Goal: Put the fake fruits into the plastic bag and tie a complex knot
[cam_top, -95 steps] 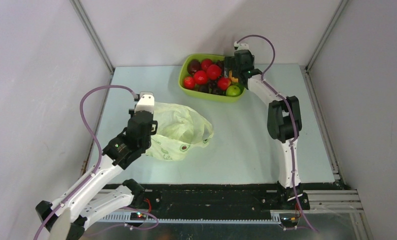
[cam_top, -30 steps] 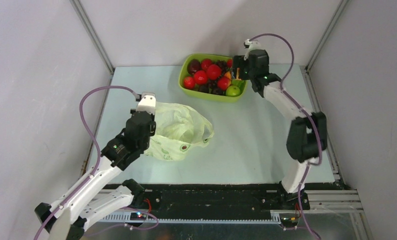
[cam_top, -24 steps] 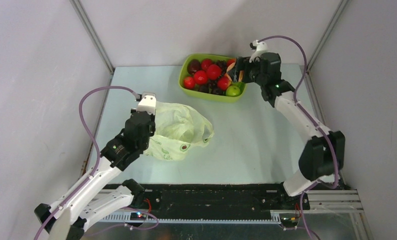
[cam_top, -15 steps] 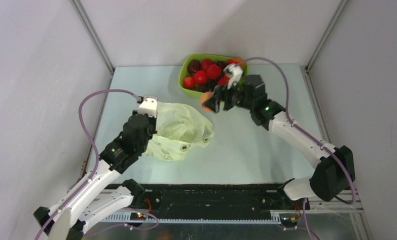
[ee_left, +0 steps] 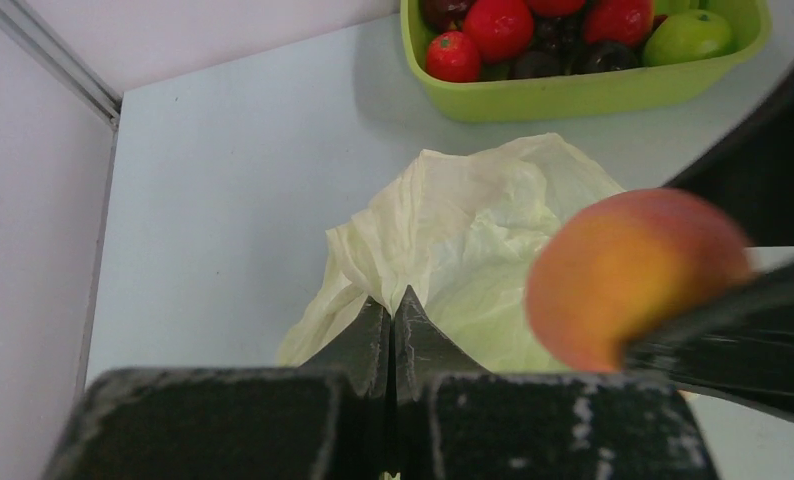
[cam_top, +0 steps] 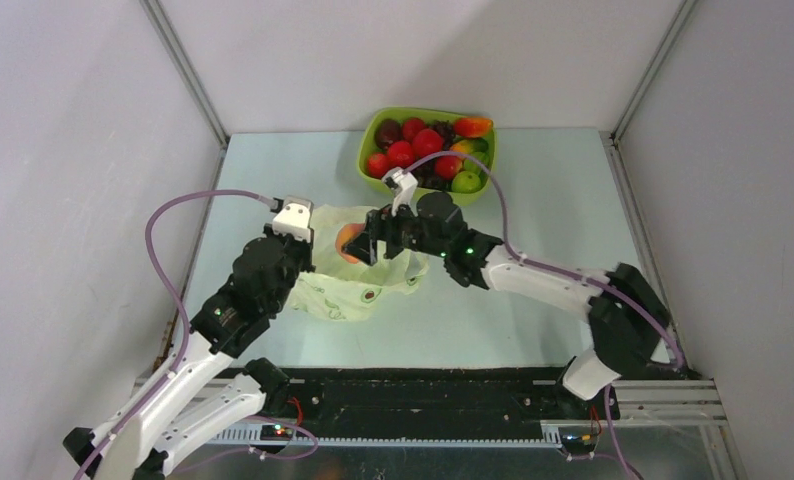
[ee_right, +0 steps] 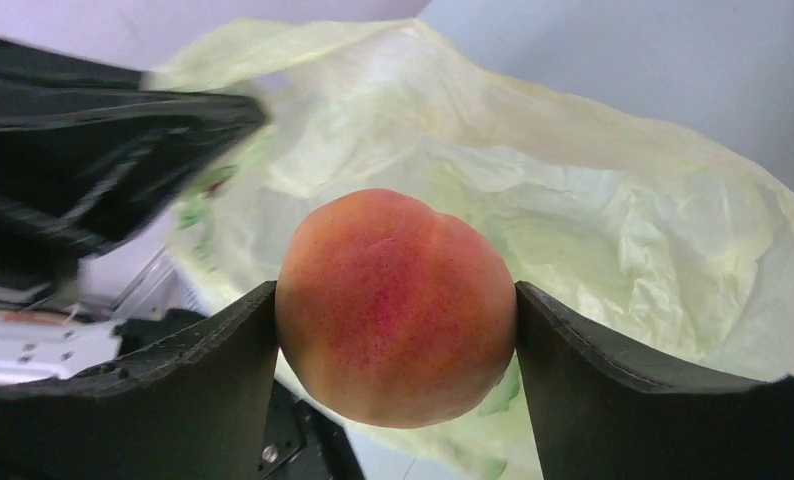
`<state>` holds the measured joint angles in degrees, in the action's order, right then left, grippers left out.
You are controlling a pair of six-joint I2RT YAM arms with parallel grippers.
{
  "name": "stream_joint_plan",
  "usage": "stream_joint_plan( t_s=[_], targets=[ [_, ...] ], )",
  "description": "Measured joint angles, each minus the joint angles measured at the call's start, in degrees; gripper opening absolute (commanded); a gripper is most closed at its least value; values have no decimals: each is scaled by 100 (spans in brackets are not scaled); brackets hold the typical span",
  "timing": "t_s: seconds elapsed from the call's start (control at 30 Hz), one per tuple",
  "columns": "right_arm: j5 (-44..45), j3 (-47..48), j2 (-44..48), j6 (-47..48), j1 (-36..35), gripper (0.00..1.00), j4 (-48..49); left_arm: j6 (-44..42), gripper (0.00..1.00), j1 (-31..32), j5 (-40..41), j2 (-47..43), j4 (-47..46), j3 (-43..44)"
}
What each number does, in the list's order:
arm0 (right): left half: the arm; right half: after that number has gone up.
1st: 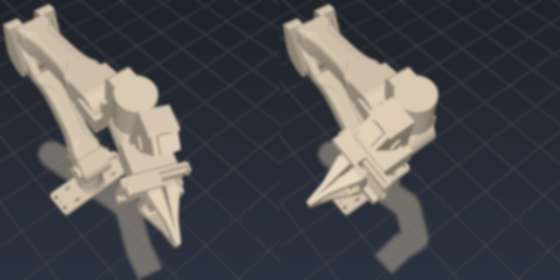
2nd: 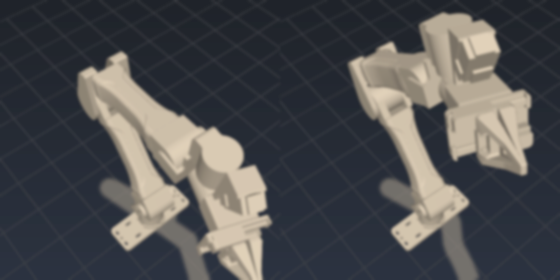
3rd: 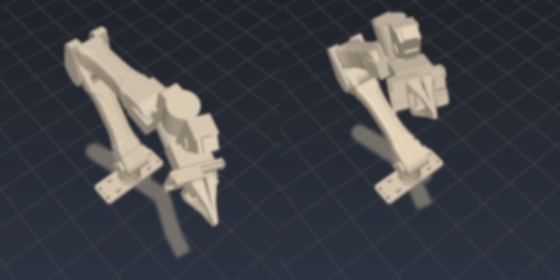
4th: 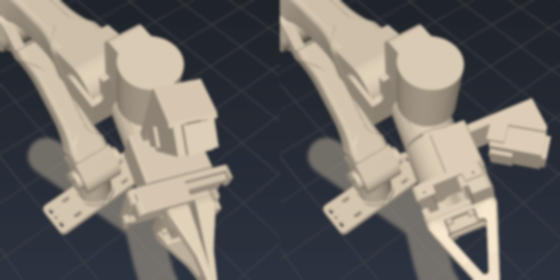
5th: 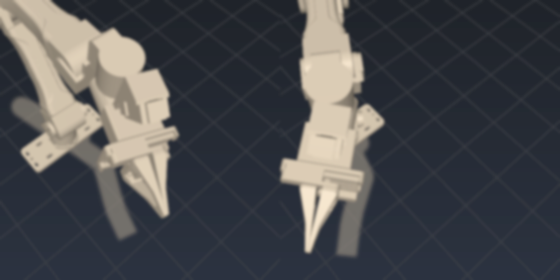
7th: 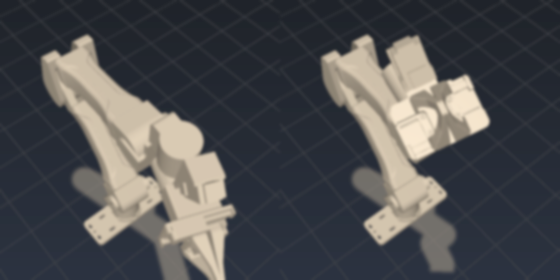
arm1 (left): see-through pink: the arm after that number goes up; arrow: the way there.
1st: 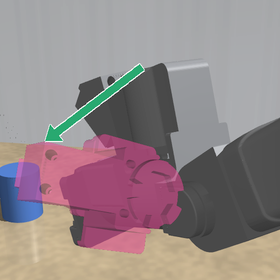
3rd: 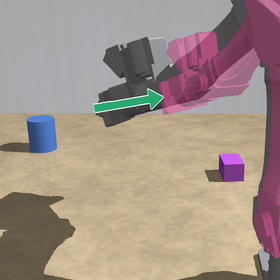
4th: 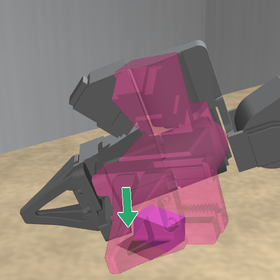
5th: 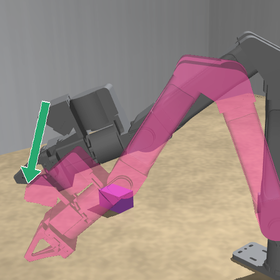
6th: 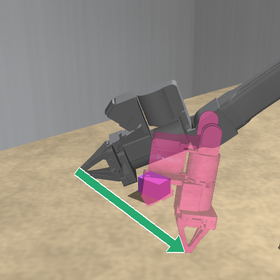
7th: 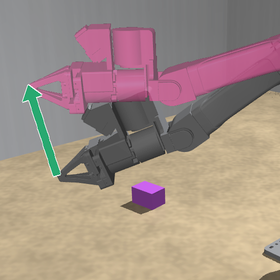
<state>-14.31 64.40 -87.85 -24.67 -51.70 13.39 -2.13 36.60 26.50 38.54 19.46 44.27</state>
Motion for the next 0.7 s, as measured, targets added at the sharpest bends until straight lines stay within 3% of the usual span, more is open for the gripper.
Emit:
stream_joint_plan(
  t_s=[0.23,0.7],
  targets=[
    [-15,214,-1329,-269,-63,48,555,-87,0,0,-98,-9,-52,-4],
    [302,1019,-2780,-24,-507,52,590,-138,0,0,-334,4,-133,-39]
  ],
)
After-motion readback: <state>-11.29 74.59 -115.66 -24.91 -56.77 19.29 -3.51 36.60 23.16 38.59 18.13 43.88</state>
